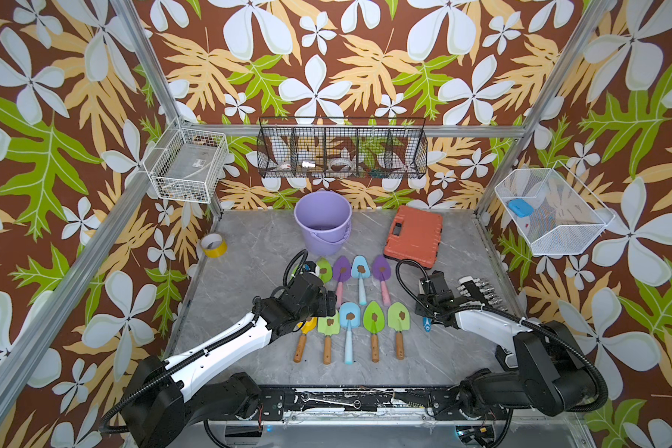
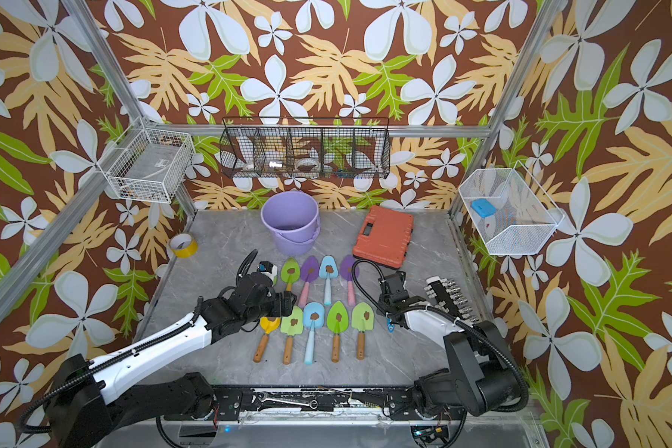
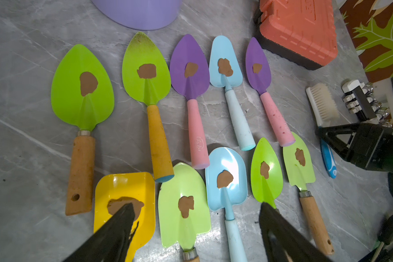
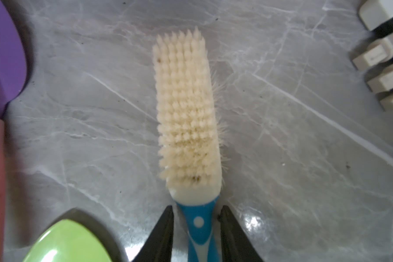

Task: Brush the soil off the hand trowel and place it into the bucket
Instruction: Pick up the brush from the center of the board.

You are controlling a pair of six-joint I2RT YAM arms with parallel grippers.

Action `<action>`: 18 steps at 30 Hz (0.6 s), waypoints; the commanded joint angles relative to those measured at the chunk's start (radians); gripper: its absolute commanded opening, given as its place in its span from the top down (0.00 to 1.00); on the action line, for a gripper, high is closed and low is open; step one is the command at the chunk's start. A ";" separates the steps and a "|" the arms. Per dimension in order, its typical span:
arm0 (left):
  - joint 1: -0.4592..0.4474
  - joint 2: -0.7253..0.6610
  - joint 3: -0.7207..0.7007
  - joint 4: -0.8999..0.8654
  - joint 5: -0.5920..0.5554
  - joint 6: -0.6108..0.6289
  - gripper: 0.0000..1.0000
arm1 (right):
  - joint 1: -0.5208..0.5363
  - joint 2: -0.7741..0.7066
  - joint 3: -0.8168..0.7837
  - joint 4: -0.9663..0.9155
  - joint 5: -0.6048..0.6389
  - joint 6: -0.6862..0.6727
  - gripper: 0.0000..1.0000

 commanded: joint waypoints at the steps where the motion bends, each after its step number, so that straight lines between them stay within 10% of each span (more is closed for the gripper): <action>1: -0.001 -0.004 -0.005 0.021 -0.013 -0.005 0.13 | 0.001 0.020 0.005 0.013 0.035 -0.006 0.67; 18: -0.001 -0.001 -0.025 0.055 0.000 -0.012 0.13 | 0.001 0.055 0.003 0.032 0.026 -0.001 0.94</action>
